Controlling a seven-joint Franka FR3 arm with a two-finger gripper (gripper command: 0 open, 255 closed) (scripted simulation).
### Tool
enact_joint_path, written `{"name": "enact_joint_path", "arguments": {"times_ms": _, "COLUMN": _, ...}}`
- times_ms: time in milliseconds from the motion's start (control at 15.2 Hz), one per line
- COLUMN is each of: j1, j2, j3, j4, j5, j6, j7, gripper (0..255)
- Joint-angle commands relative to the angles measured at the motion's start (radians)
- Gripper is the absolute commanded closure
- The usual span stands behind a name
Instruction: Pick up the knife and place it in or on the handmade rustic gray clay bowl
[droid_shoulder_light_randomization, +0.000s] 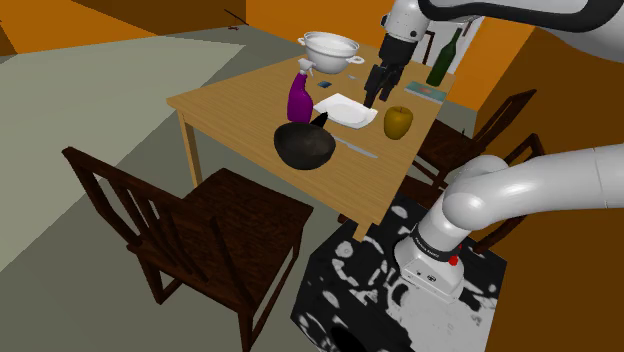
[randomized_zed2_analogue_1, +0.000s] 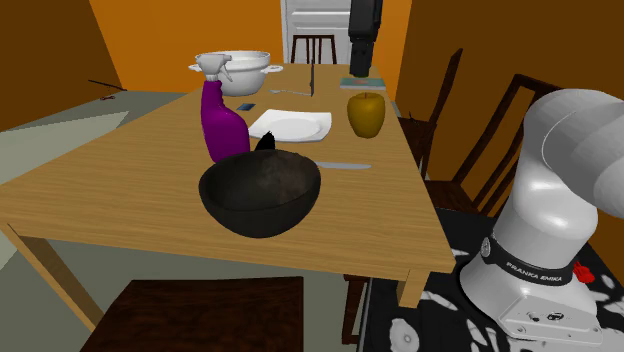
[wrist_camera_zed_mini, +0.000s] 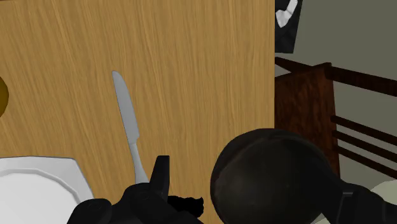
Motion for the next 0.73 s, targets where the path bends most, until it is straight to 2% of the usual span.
{"name": "enact_joint_path", "arguments": {"times_ms": 0, "j1": 0.0, "j2": 0.0, "j3": 0.0, "j4": 0.0, "j5": 0.0, "j6": 0.0, "j7": 0.0, "gripper": 0}}
{"name": "enact_joint_path", "arguments": {"times_ms": 330, "j1": -0.021, "j2": 0.011, "j3": -0.031, "j4": -0.15, "j5": -0.048, "j6": 0.216, "j7": -0.057, "gripper": 0}}
{"name": "enact_joint_path", "arguments": {"times_ms": 660, "j1": -0.047, "j2": 0.078, "j3": -0.07, "j4": -0.262, "j5": -0.096, "j6": 0.453, "j7": -0.11, "gripper": 0}}
